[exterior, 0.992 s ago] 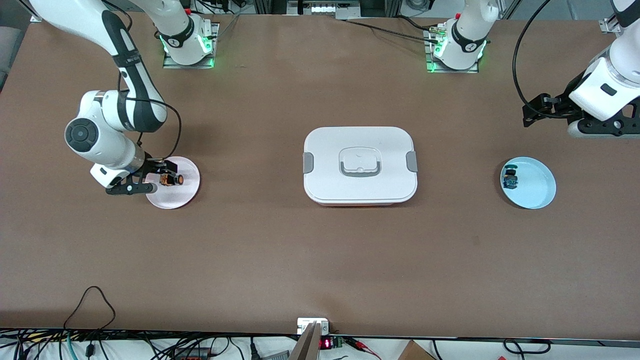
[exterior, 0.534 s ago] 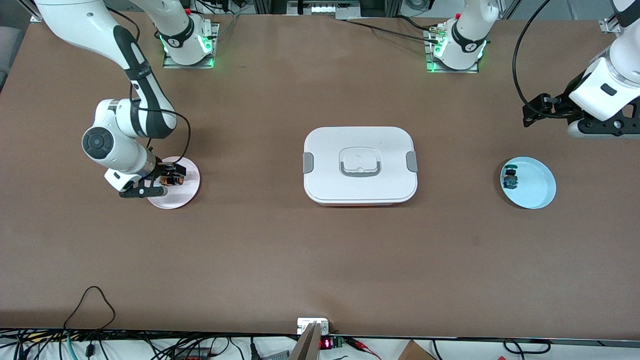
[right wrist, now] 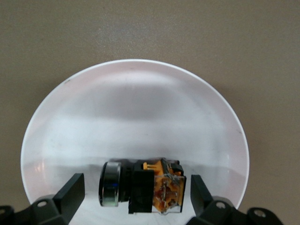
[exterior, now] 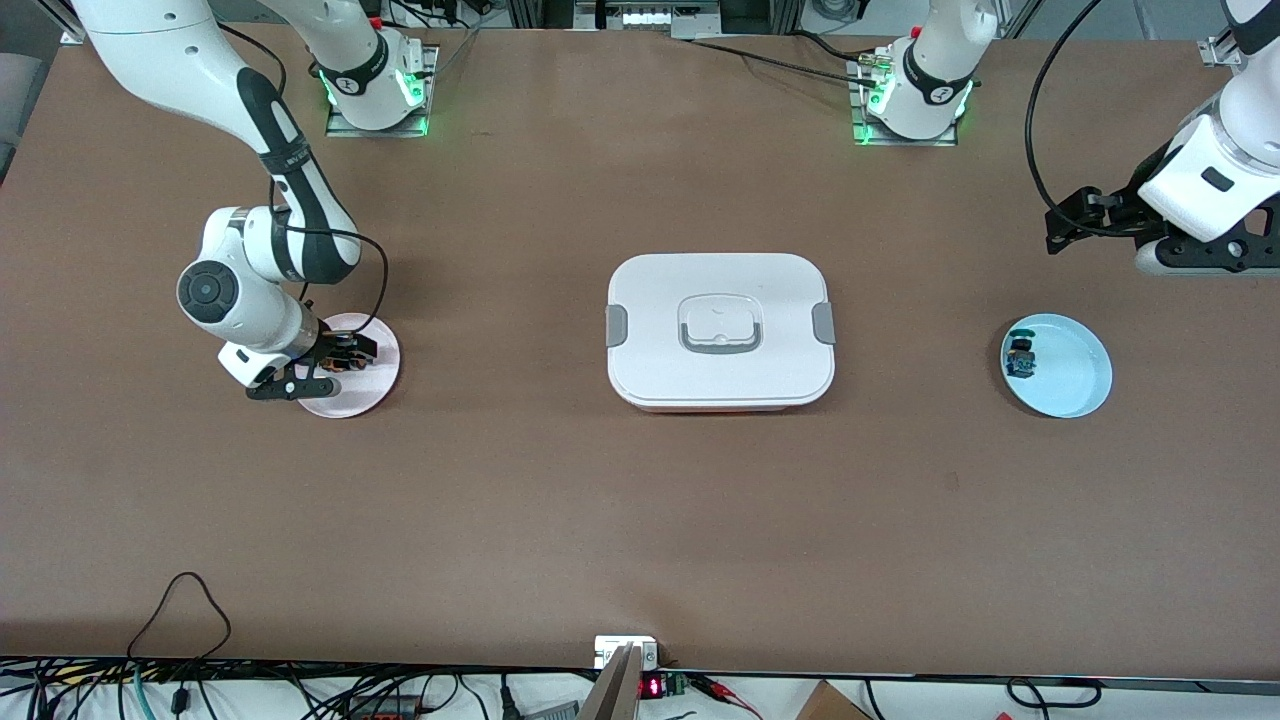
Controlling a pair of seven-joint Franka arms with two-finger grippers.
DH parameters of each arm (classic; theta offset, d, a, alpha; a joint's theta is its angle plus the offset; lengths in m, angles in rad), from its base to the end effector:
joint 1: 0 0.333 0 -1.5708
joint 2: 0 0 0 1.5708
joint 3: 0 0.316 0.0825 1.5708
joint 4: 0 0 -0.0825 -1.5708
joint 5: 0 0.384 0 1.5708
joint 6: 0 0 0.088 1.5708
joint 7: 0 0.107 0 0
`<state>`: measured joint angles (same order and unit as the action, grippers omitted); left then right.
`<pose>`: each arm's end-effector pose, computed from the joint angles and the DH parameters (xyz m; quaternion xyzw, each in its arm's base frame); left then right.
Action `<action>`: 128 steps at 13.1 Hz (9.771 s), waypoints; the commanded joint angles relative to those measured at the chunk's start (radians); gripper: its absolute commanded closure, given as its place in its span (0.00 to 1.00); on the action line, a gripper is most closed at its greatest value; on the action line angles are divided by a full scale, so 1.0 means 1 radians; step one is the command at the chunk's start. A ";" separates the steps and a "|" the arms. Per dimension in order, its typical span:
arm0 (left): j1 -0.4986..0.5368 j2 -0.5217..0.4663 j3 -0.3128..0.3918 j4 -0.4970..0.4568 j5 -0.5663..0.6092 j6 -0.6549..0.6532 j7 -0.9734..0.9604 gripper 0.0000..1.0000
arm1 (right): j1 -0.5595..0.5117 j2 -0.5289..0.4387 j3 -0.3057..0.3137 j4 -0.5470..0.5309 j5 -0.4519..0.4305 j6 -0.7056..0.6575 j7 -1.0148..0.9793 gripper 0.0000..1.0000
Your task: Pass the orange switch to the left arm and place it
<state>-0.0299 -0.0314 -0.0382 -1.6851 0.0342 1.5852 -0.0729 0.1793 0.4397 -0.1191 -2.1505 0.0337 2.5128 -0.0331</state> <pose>0.5415 -0.0336 0.5891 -0.9993 -0.0016 0.0329 0.0201 0.5596 0.0324 0.1882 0.9985 0.0373 -0.0366 0.0166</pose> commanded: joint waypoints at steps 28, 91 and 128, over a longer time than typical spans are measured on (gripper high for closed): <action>0.001 0.013 0.001 0.034 0.006 -0.024 0.009 0.00 | 0.000 -0.162 0.052 0.357 0.136 -0.529 -0.152 1.00; 0.099 0.146 -0.413 -0.186 -1.634 0.366 0.453 0.80 | 0.422 -0.064 0.118 0.581 1.784 -0.489 -1.803 1.00; 0.531 0.317 -0.404 -0.146 0.279 0.286 1.358 0.82 | 0.315 -0.138 -0.125 0.494 0.843 -0.700 -0.377 0.00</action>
<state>0.4559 0.2676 -0.4293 -1.8438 0.2811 1.8609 1.1515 0.4907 0.3133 -0.2420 -1.6604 1.0094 1.8204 -0.5221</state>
